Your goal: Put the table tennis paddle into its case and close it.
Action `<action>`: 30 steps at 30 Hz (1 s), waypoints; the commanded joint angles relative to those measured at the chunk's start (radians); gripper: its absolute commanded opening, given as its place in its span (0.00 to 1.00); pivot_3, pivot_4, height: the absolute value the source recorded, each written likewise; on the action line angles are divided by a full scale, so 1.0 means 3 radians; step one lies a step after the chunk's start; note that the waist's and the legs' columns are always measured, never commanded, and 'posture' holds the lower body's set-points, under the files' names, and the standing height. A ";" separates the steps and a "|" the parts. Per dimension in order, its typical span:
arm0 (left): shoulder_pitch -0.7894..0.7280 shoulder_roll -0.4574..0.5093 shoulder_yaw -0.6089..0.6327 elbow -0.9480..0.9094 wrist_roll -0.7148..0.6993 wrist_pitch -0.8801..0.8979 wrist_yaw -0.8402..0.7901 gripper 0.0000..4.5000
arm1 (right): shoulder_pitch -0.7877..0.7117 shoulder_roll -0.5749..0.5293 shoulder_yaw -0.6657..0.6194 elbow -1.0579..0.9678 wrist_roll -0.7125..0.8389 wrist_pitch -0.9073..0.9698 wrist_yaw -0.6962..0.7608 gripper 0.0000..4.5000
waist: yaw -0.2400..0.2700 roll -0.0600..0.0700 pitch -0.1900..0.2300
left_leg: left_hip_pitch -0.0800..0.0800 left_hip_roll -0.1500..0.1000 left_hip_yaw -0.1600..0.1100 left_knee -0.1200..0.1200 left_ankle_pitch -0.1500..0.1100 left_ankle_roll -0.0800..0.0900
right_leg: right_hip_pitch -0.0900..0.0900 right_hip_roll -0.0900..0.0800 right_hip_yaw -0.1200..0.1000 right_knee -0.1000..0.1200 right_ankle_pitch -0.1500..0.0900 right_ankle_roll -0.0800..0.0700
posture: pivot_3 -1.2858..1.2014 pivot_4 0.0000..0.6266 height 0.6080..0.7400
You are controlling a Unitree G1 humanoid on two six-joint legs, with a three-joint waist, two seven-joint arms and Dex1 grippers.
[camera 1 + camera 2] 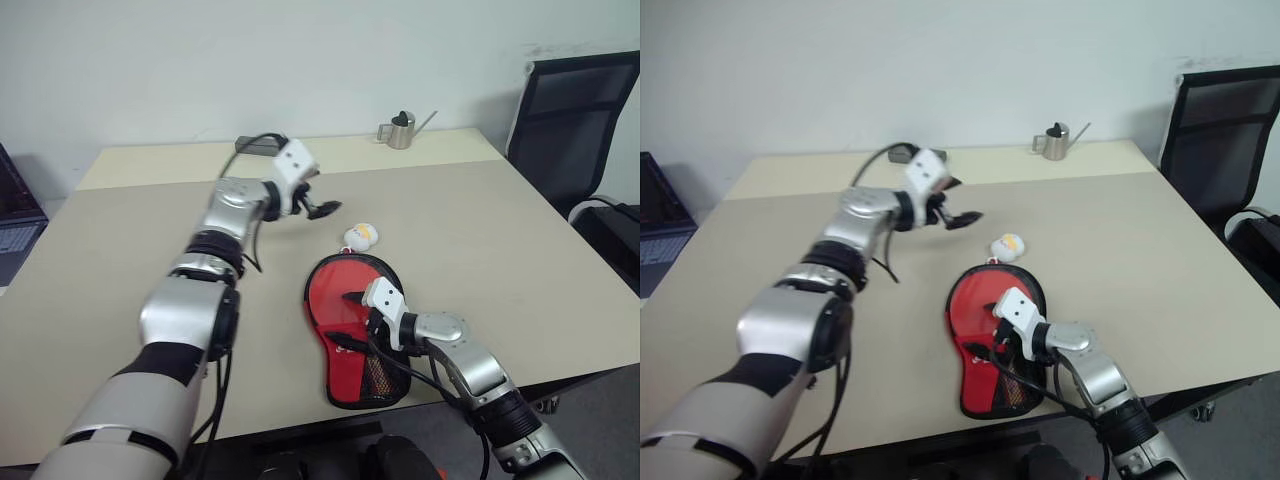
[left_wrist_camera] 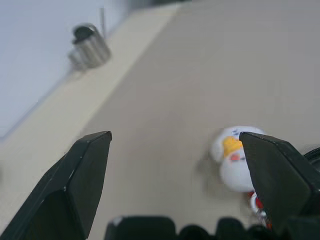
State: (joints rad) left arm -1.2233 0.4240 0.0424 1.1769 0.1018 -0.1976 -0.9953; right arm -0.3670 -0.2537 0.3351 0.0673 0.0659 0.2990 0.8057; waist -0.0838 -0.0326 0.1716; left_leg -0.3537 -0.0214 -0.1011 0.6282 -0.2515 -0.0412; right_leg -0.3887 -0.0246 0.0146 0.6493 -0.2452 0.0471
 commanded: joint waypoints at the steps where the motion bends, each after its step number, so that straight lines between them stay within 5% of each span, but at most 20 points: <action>1: 0.0580 0.0198 0.0150 -0.0924 -0.0518 0.0407 -0.0668 0.99 | 0.0004 -0.0058 -0.0055 0.0211 0.0051 0.0093 0.0046 1.00 | 0.0008 0.0004 -0.0001 | 0.0000 0.0000 0.0001 0.0000 0.0000 0.0000 | 0.0000 0.0000 0.0003 0.0000 0.0001 -0.0001 | 0.52 0.24 1.00; 7: 0.1888 0.0420 0.0298 -0.2851 -0.1164 0.1671 -0.0662 0.99 | -0.0158 -0.0198 -0.0287 0.0003 0.0335 0.0266 0.0239 1.00 | 0.0081 0.0005 0.0003 | -0.0026 0.0007 -0.0016 0.0010 -0.0001 -0.0001 | -0.0013 -0.0016 0.0006 -0.0005 0.0008 -0.0022 | 0.52 0.24 1.00; 11: 0.2295 0.0390 0.0285 -0.3511 -0.1368 0.2091 -0.0418 0.99 | -0.0283 -0.0334 -0.0484 -0.0224 0.0582 0.0506 0.0346 1.00 | 0.0183 0.0010 0.0010 | -0.0035 -0.0003 -0.0022 0.0010 -0.0001 -0.0001 | -0.0021 -0.0028 0.0003 -0.0006 0.0007 -0.0027 | 0.52 0.24 1.00; 30: 0.2506 0.0349 -0.0383 -0.4157 -0.1448 0.2153 -0.0282 0.99 | 0.0149 -0.1861 -0.1477 -0.1543 0.1536 0.1510 0.0718 1.00 | 0.0191 0.0016 0.0024 | -0.0043 -0.0010 -0.0001 0.0004 -0.0006 0.0002 | -0.0025 -0.0037 -0.0001 -0.0014 -0.0003 -0.0037 | 0.52 0.24 1.00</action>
State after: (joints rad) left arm -0.4456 0.5374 -0.0676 -0.0463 -0.3327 0.4797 -1.0861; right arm -0.3246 -0.7948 -0.0655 -0.3511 0.4957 0.7486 1.0054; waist -0.0266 -0.0278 0.1789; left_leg -0.3664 -0.0242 -0.1005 0.6296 -0.2535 -0.0404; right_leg -0.3960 -0.0355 0.0147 0.6450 -0.2460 0.0361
